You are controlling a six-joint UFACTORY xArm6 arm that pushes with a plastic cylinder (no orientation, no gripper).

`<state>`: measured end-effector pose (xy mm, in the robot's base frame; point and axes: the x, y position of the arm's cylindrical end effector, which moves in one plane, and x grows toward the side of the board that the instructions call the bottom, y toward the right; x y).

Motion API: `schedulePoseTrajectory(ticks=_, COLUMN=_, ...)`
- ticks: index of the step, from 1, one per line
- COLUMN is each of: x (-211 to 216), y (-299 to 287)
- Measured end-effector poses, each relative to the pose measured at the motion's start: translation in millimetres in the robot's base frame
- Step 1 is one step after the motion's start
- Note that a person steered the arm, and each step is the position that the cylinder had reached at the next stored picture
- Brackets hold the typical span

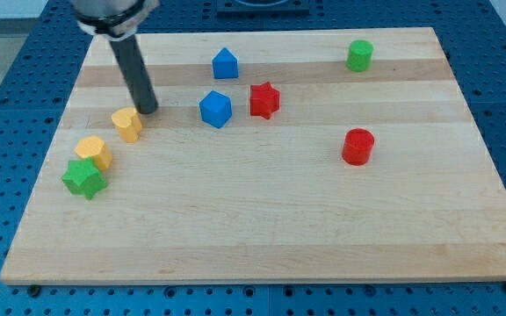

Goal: Push the yellow heart to the yellow hexagon

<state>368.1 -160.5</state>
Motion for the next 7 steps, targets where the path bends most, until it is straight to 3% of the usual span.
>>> schedulePoseTrajectory(ticks=1, x=7.7, y=17.1)
schedulePoseTrajectory(ticks=3, x=36.6, y=-27.2)
schedulePoseTrajectory(ticks=7, x=1.8, y=-29.6)
